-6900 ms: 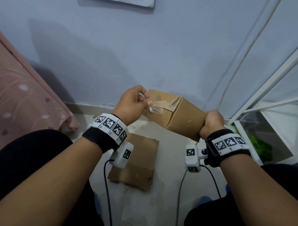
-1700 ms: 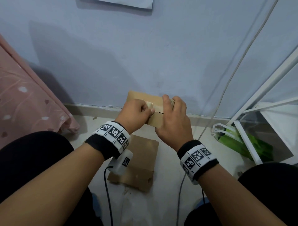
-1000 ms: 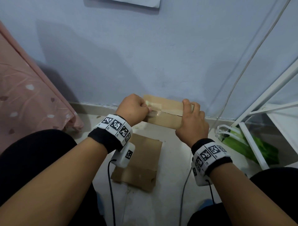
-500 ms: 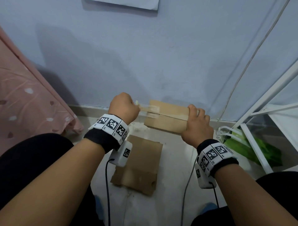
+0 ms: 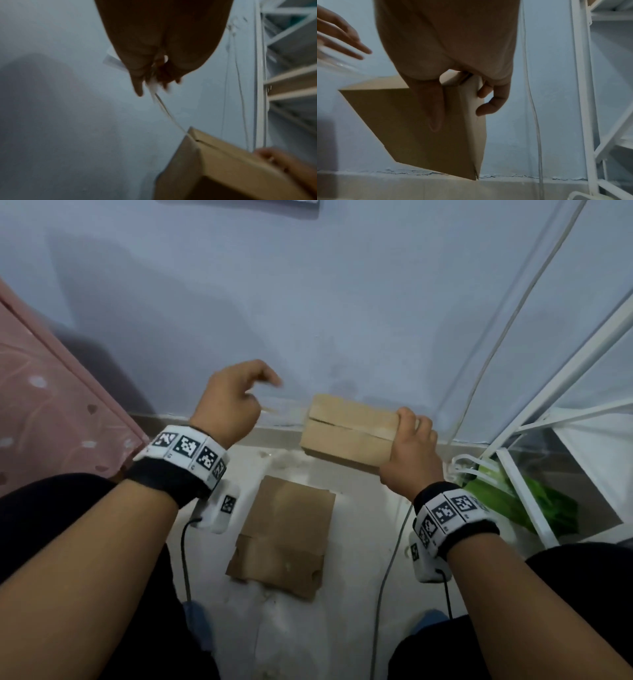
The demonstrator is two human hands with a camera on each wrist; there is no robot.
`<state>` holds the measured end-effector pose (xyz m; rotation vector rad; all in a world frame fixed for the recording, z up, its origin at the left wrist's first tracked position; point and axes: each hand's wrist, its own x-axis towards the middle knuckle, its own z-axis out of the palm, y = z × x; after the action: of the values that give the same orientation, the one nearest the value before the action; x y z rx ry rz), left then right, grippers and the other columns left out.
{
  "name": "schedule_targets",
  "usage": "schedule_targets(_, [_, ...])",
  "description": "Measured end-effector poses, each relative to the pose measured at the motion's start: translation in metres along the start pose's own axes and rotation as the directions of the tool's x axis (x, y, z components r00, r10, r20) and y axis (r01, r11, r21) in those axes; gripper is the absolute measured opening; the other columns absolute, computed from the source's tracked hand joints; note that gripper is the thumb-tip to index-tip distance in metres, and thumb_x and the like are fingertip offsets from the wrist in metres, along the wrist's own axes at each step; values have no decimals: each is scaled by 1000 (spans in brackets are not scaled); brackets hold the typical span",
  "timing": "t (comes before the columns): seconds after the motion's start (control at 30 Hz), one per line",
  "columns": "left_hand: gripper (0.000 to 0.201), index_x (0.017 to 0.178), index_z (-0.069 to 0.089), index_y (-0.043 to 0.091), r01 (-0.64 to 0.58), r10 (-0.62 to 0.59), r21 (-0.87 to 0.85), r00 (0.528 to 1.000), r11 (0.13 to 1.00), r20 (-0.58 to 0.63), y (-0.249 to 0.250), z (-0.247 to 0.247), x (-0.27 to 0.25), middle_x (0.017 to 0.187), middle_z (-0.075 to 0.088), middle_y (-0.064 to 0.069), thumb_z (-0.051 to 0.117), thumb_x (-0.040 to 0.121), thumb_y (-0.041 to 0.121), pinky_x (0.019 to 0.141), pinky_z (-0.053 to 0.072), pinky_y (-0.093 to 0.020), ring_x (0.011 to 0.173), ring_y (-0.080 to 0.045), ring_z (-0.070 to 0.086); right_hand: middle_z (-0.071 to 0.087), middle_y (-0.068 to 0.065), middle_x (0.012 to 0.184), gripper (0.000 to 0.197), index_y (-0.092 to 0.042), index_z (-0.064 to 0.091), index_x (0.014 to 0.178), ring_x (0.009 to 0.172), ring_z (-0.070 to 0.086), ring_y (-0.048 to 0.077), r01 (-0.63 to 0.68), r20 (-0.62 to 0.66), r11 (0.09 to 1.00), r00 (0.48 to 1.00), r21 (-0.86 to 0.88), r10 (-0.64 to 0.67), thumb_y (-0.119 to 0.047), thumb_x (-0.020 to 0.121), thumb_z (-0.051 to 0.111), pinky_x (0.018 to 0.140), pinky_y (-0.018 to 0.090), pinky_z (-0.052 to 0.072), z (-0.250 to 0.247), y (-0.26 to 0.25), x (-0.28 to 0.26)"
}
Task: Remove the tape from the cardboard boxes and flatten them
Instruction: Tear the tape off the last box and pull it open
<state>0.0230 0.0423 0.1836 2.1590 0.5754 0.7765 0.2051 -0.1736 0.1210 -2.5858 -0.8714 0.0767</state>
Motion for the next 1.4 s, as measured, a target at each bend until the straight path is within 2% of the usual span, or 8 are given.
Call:
schedule_targets(0.1, [44,54,59,15,105,-184,-513,977,852,-105,24,-4,1,48,59,-6,30,64,-16,47,38,-21,41,-17,48,28,8,142,93,-25,24,145,124,36,32,61,-35,997,998,43,-60,-5,69,73,80,38,41,2,-4,-1])
schedule_targets(0.2, [20,66,59,9,261,-331,-579,944,772,-17,33,-17,4,49,53,-8,40,67,12,47,20,-18,37,-16,26,31,5,138,88,-26,27,142,119,38,29,138,-67,989,989,58,-134,-2,69,70,75,37,42,2,-6,-5])
schedule_targets(0.3, [31,100,67,24,264,-264,4,964,964,38,20,-18,1,81,63,3,68,83,50,53,39,-24,58,-11,52,29,2,138,89,-26,29,141,119,37,27,220,-104,973,972,72,-212,2,65,67,73,39,48,0,-8,-6])
schedule_targets(0.4, [62,113,68,28,240,-360,361,878,901,316,8,-7,-5,99,66,11,66,74,76,74,45,-28,90,-13,64,26,-1,141,92,-28,28,140,122,37,25,305,-141,948,946,91,-291,5,65,68,71,38,49,-1,-8,-5])
schedule_targets(0.53, [58,75,56,6,303,-337,154,887,941,316,-1,1,-3,61,51,2,72,82,61,47,39,-23,51,-13,46,14,5,157,103,-32,18,148,140,25,31,237,-73,966,970,107,-230,-2,68,74,98,50,49,0,-12,-8])
schedule_targets(0.7, [52,67,52,-5,152,-144,-16,958,988,248,13,16,-11,54,45,-1,79,85,35,49,35,-23,46,-8,39,-24,8,166,130,-29,-11,158,154,-20,29,365,130,917,929,-164,-346,-49,70,82,116,70,6,5,-48,-25])
schedule_targets(0.93, [40,62,49,10,71,-32,-90,927,993,373,17,39,-21,49,39,13,73,92,23,49,32,-22,46,-4,36,33,3,147,115,-20,18,152,135,37,27,400,54,899,909,178,-414,-40,58,82,108,55,39,11,-66,-30])
schedule_targets(1.4, [31,71,63,12,65,-157,250,916,966,368,11,33,-6,58,51,5,70,91,34,55,34,-27,52,-10,46,38,-2,141,115,-27,25,148,135,36,23,357,72,928,928,103,-365,-34,48,82,107,53,37,10,-55,-18])
